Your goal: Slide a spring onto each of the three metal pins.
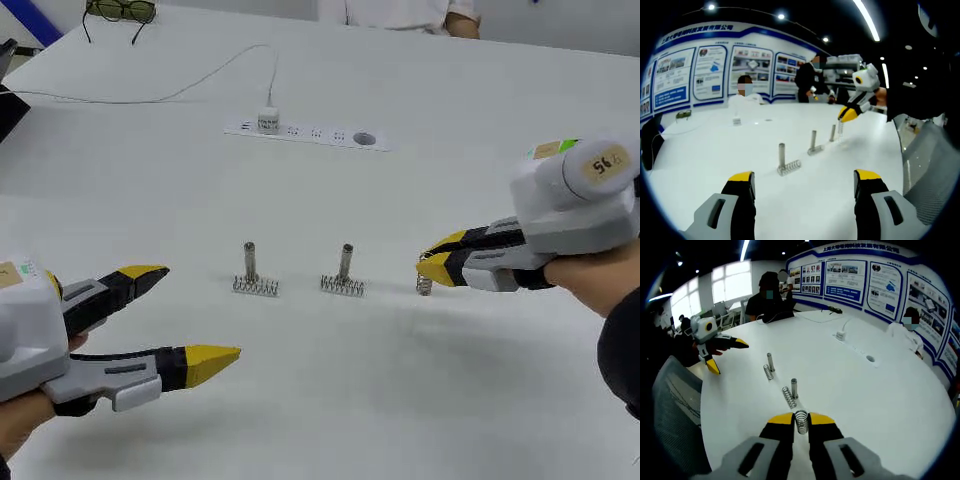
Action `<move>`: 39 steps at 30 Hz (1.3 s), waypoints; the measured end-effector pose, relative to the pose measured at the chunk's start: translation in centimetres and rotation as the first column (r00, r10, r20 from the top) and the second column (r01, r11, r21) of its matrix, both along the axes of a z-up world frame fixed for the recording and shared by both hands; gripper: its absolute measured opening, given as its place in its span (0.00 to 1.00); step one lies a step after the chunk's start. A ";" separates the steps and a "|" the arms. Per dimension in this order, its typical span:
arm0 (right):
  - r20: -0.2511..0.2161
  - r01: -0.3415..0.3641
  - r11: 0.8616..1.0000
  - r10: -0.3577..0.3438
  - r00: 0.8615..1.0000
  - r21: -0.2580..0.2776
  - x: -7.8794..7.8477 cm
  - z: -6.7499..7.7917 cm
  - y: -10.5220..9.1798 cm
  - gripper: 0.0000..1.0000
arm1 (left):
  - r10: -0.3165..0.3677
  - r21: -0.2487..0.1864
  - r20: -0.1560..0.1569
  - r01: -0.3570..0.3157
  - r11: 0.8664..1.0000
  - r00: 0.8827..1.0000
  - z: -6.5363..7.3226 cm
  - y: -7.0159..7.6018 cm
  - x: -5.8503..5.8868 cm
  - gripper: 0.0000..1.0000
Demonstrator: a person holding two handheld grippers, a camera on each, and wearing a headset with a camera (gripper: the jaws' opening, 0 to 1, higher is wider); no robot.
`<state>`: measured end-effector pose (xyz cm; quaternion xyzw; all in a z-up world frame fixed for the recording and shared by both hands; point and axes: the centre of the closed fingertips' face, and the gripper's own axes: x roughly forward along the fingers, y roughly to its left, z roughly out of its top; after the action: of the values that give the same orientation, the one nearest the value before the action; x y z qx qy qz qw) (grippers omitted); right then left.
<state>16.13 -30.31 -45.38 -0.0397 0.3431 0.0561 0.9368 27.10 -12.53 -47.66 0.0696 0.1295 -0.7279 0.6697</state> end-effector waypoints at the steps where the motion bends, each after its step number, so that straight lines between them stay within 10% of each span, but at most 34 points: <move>1: 0.010 0.005 1.000 -0.005 1.000 0.001 0.0 0.3 -0.1 0.12 | 0.000 0.000 0.000 0.000 1.000 1.000 0.0 0.0 0.0 0.82; 16: 0.111 0.096 0.995 -0.095 0.989 -0.001 0.3 2.4 -2.7 0.12 | 0.001 -0.001 0.001 -0.001 1.000 1.000 0.0 0.0 0.2 0.82; 39: 0.127 0.156 0.986 -0.162 0.979 0.050 0.4 0.5 -4.0 0.12 | 0.004 0.010 0.001 -0.004 1.000 1.000 -0.3 0.2 0.2 0.82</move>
<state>16.55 -34.27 -44.86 0.0029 0.2819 -0.0149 0.9593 27.35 -12.37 -47.96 0.0730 0.1328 -0.7258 0.6710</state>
